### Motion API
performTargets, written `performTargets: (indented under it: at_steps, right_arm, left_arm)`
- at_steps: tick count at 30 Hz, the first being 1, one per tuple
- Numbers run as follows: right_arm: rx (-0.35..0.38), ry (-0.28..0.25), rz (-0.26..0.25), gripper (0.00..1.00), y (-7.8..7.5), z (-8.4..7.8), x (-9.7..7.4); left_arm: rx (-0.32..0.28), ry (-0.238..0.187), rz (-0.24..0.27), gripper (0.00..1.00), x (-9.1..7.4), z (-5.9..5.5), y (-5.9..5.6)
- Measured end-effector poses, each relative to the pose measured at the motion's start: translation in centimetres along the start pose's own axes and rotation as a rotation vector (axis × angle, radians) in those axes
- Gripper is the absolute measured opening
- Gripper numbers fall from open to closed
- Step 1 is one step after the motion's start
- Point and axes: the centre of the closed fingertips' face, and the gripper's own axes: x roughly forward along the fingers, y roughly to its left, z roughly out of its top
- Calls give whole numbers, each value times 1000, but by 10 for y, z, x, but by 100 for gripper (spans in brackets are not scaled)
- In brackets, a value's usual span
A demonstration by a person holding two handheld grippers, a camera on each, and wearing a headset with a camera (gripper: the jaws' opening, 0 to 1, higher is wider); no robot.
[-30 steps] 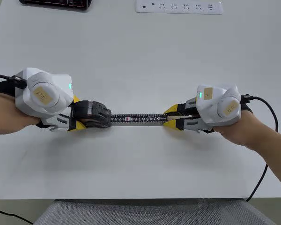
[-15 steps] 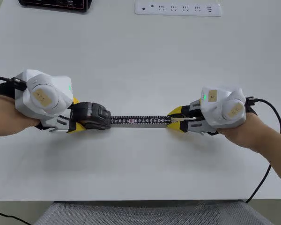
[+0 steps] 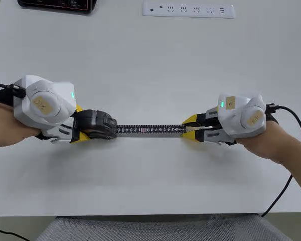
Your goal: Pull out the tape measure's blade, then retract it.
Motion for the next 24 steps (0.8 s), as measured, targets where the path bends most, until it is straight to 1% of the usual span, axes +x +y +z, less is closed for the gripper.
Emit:
performTargets:
  at_steps: [24]
  right_arm:
    - [4, 32, -16, 9, -1, -11, -17]
  left_arm:
    - [1, 1, 0, 27, 0, 0, 0]
